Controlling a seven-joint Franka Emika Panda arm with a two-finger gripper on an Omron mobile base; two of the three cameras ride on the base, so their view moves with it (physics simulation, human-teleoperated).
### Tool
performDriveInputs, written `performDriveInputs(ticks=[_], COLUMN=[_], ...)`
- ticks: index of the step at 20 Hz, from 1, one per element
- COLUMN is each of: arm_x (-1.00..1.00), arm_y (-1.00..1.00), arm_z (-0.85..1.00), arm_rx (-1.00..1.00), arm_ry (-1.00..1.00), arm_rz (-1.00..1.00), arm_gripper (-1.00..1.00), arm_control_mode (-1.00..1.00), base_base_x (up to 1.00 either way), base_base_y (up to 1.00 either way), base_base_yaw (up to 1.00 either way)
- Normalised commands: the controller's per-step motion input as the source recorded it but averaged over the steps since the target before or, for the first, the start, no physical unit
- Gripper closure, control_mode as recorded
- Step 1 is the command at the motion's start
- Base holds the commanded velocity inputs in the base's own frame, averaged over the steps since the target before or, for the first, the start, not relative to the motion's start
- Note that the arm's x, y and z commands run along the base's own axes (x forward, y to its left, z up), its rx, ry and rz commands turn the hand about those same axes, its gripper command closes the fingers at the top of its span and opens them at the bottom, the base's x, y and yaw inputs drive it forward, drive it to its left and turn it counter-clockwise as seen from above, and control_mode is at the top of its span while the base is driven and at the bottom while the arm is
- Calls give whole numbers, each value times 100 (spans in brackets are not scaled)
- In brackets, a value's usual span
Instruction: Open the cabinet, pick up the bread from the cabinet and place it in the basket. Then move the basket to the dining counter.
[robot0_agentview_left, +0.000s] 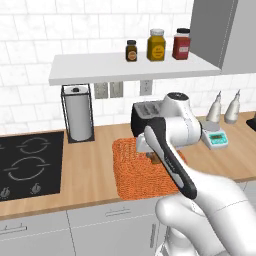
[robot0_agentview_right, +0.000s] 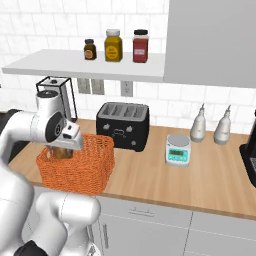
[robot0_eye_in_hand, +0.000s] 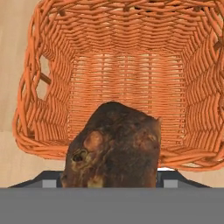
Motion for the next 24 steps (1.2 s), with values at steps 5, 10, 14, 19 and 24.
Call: performDriveInputs(ticks=[5, 10, 14, 19, 24], arm_x=[30, 37, 39, 43, 31], arm_y=[0, 0, 0, 0, 0], arm_z=[-44, -29, -39, -33, -23], arm_rx=[0, 0, 0, 0, 0], arm_ry=[14, 7, 8, 2, -1], arm_rz=[0, 0, 0, 0, 3], arm_gripper=[100, 100, 100, 100, 100], arm_control_mode=[-100, -100, -100, -100, -100], base_base_x=[0, 0, 0, 0, 0], base_base_y=[0, 0, 0, 0, 0], base_base_yaw=[0, 0, 0, 0, 0])
